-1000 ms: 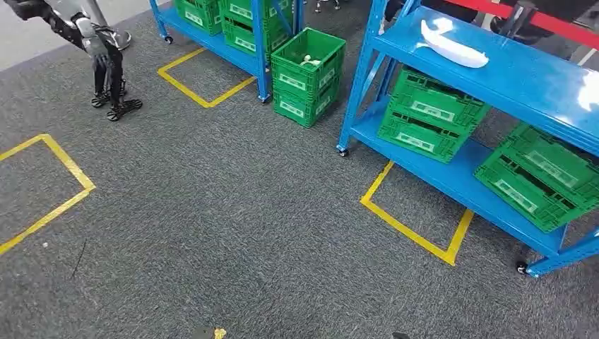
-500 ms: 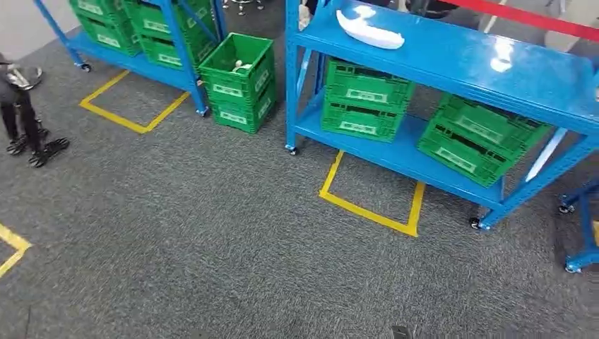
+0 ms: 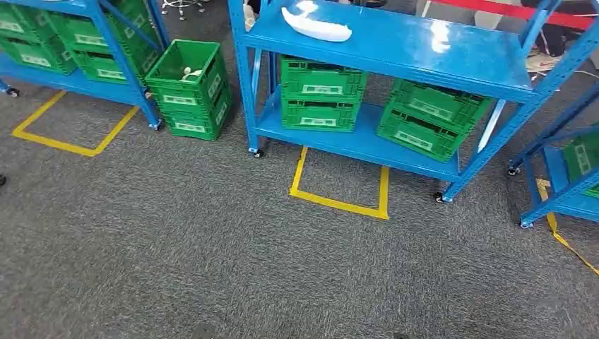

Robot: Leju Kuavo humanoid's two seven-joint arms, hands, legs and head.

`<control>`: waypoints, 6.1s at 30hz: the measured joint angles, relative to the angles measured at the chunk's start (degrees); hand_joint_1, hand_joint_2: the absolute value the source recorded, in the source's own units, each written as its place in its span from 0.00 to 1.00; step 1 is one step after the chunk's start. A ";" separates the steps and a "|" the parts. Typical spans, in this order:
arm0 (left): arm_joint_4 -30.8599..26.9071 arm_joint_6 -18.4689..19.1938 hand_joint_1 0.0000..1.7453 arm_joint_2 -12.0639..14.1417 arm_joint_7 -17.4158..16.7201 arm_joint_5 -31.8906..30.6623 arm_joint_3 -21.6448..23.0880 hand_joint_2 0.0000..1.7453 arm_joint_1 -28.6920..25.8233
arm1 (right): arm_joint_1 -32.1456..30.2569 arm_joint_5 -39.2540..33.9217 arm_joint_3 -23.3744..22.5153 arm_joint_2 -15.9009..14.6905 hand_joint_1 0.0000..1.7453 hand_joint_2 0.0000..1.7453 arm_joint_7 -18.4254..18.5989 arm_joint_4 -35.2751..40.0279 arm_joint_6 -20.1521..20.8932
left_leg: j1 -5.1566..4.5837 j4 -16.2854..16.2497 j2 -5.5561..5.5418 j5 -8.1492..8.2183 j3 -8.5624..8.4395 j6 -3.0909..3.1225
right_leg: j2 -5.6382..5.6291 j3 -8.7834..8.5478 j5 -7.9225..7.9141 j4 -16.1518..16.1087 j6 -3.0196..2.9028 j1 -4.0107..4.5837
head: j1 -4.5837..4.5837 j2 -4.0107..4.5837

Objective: Take the parts from the cabinet and place them on the table.

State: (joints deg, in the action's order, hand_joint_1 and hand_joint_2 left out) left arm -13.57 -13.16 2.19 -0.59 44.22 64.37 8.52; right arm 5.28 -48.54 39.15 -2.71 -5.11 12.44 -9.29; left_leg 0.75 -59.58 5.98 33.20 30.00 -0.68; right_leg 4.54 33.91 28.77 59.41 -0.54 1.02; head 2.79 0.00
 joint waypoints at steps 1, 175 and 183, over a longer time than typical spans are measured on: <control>0.00 0.00 0.00 -0.07 0.00 0.00 0.00 0.00 0.01 | 0.08 0.02 0.00 -0.07 0.00 0.00 0.00 0.00 0.02 | 0.00 0.16 0.48 -0.03 -0.10 -0.27 | -0.34 0.28 0.05 0.20 -0.10 0.14 | 0.05 0.00; 0.20 0.44 0.00 -0.09 -1.97 0.72 0.00 0.00 -0.67 | 0.37 -1.22 1.90 0.55 0.00 1.00 -0.42 0.02 3.45 | -0.06 -13.16 -6.15 6.24 7.23 -0.90 | -4.42 -2.64 0.43 -2.49 -0.90 -1.02 | -2.77 0.00; 0.20 0.44 0.00 0.07 -1.81 0.70 -0.02 0.00 -0.86 | 0.42 -1.25 1.92 0.66 0.00 1.00 -0.42 0.00 3.69 | 0.21 -1.04 -5.74 -3.06 4.17 -0.39 | -4.89 -4.88 3.29 -1.53 1.18 -1.30 | -3.63 0.00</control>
State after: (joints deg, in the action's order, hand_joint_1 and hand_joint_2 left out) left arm -13.38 -12.72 2.25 -2.40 44.92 64.35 7.66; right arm 5.71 -49.79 41.07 -2.05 -5.53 12.44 -5.60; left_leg 0.96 -60.62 0.24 30.14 34.18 -1.07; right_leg -0.35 29.02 32.05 57.88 0.63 -0.29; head -0.83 0.00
